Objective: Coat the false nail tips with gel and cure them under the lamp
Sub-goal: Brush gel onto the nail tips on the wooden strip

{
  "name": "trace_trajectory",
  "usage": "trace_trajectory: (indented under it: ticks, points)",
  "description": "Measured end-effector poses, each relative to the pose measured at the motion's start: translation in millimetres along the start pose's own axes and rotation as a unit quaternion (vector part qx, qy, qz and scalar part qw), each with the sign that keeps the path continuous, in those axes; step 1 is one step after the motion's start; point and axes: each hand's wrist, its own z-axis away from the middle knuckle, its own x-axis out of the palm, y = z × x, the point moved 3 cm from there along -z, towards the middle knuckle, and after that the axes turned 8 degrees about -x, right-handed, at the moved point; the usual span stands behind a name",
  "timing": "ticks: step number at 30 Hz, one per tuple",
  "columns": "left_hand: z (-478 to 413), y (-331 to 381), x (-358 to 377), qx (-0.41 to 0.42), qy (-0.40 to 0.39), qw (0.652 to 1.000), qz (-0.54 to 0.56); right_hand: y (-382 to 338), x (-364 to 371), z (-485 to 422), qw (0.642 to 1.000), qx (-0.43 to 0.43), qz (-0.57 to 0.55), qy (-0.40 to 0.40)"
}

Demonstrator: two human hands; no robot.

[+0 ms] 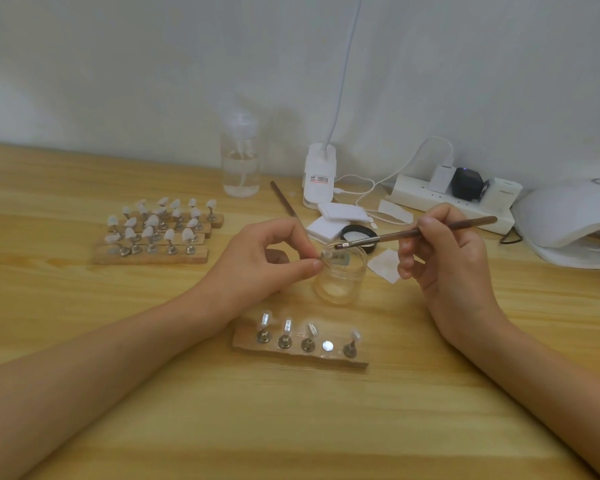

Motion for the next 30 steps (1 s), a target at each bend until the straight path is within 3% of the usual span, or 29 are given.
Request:
trace_trajectory:
  ticks: [19,24,30]
  points:
    - [0.0,1.7,1.2,-0.021,-0.013,1.0,0.016,0.9,3.9,-0.7,0.999,-0.024,-0.004,-0.034]
    - [0.8,2.3,1.7,-0.02,-0.007,1.0,0.008,1.8,-1.0,-0.9,1.0,-0.012,0.015,0.0]
    - [0.8,2.5,2.2,-0.019,-0.01,1.0,0.012,0.5,3.9,0.2,0.999,-0.023,0.009,-0.034]
